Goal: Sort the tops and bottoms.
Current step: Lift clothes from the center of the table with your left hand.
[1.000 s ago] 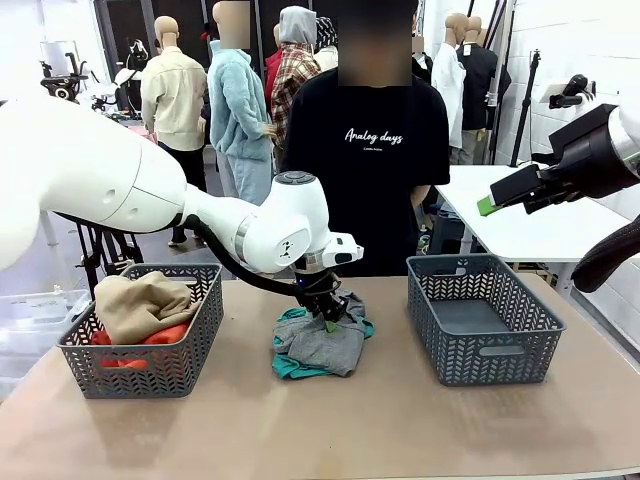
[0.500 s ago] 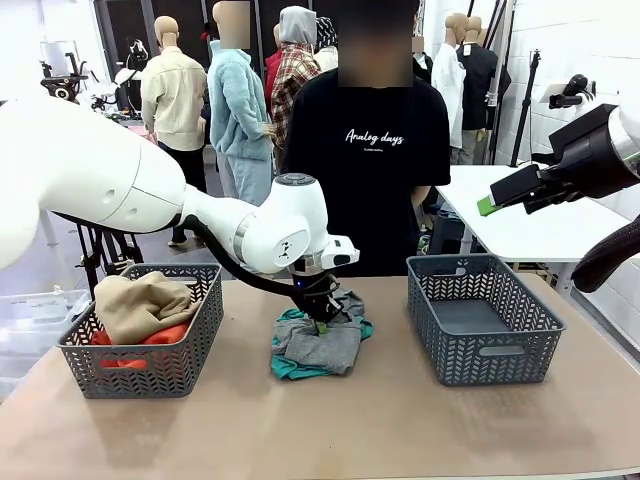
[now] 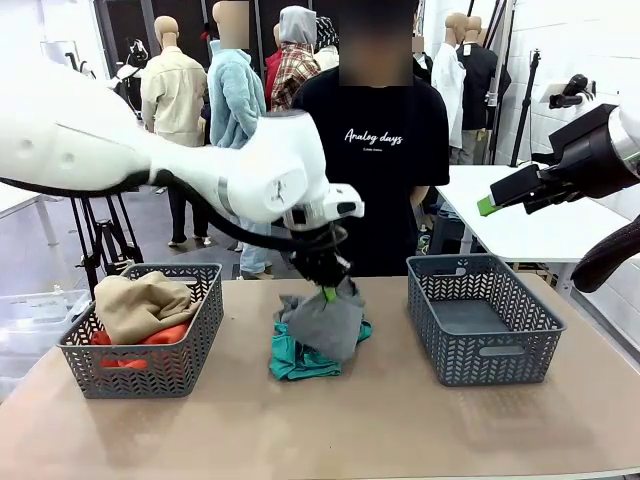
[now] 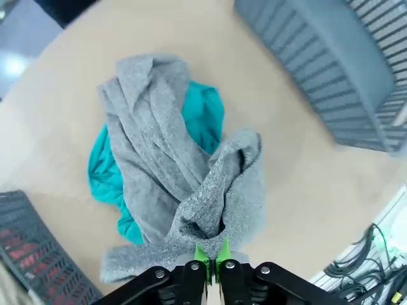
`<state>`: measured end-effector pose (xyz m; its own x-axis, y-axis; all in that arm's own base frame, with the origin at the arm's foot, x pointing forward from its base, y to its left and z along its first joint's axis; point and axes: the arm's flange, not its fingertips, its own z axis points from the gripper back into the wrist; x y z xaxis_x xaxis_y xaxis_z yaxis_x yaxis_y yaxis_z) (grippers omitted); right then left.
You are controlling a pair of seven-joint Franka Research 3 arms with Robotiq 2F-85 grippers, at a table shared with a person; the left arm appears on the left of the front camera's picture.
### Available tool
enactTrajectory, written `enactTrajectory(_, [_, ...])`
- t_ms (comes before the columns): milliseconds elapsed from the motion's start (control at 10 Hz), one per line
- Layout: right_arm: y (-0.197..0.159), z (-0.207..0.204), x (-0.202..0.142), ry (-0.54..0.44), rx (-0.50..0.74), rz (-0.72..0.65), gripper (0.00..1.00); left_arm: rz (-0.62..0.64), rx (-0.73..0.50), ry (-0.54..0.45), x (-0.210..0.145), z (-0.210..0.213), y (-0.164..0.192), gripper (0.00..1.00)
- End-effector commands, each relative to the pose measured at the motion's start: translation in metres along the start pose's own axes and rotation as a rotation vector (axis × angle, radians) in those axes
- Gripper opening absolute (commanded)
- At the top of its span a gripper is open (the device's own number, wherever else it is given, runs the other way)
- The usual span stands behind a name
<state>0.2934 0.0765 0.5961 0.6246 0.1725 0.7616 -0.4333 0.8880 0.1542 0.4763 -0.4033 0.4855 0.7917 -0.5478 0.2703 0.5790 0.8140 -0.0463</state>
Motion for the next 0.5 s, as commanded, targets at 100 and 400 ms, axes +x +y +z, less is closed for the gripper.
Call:
enactTrajectory(100, [0.0,-0.002,-0.002,0.0,0.001,-0.014,1.0,-0.095,0.054,-0.14,-0.024,0.072,-0.008,0.0])
enactTrajectory(400, [0.0,-0.002,-0.002,0.0,0.001,-0.014,1.0,-0.161,0.133,-0.25,-0.044,0.118,-0.029,0.0])
